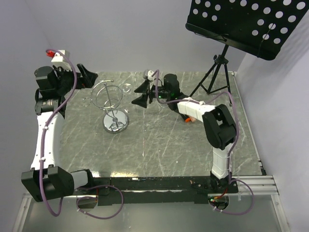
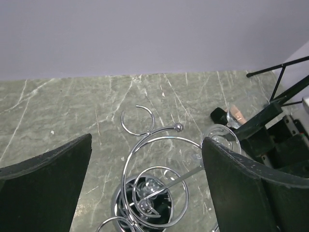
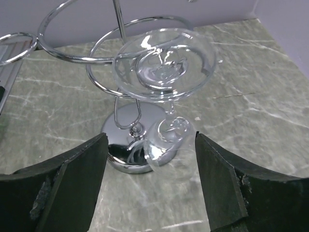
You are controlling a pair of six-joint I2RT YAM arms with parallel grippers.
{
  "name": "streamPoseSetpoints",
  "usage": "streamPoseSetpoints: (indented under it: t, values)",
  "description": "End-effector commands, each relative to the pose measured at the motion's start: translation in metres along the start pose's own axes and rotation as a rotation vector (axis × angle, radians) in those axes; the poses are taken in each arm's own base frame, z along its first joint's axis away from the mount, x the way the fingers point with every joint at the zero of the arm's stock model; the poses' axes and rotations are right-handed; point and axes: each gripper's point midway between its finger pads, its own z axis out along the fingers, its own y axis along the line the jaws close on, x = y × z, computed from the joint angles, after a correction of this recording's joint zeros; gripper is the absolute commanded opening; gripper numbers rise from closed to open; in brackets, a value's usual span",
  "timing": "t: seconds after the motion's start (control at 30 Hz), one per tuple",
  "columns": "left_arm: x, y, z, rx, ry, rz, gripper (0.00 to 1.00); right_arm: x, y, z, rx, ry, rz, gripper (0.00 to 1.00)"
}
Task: Take the wine glass off the wine glass rack
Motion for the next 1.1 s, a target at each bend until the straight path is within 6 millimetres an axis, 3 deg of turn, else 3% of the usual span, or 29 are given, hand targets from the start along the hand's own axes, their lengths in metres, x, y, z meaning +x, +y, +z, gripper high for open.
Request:
streamPoseSetpoints:
  t: [0.0,0.13,0.5,0.8,0.87,0.97,1.07]
  values:
    - [-0.001,0.001,0.004,0.024,-0.003,-0.052,1.0,-0.031,0.009,0.017,-0.055,-0.117,-0.142,0.77]
    - [-0.001,0.009,0.01,0.007,0.006,-0.029,1.0,-0.023,0.014,0.029,-0.065,-0.134,-0.164,0.73]
    - [0.011,0.018,0.022,0.0,0.044,-0.063,1.0,-0.021,-0.01,0.054,-0.024,-0.196,-0.067,0.59]
    - [0.01,0.023,0.024,-0.011,0.041,-0.043,1.0,-0.027,-0.018,0.053,-0.012,-0.202,-0.068,0.39]
    - [0.009,0.023,0.025,-0.01,0.036,-0.042,1.0,-0.031,-0.016,0.049,-0.013,-0.196,-0.072,0.29]
    - [0.01,0.024,0.027,-0.008,0.035,-0.039,1.0,-0.033,-0.014,0.043,-0.002,-0.174,-0.07,0.0]
    - [0.01,0.027,0.028,-0.017,0.034,-0.031,1.0,-0.036,-0.017,0.035,0.034,-0.171,-0.062,0.0]
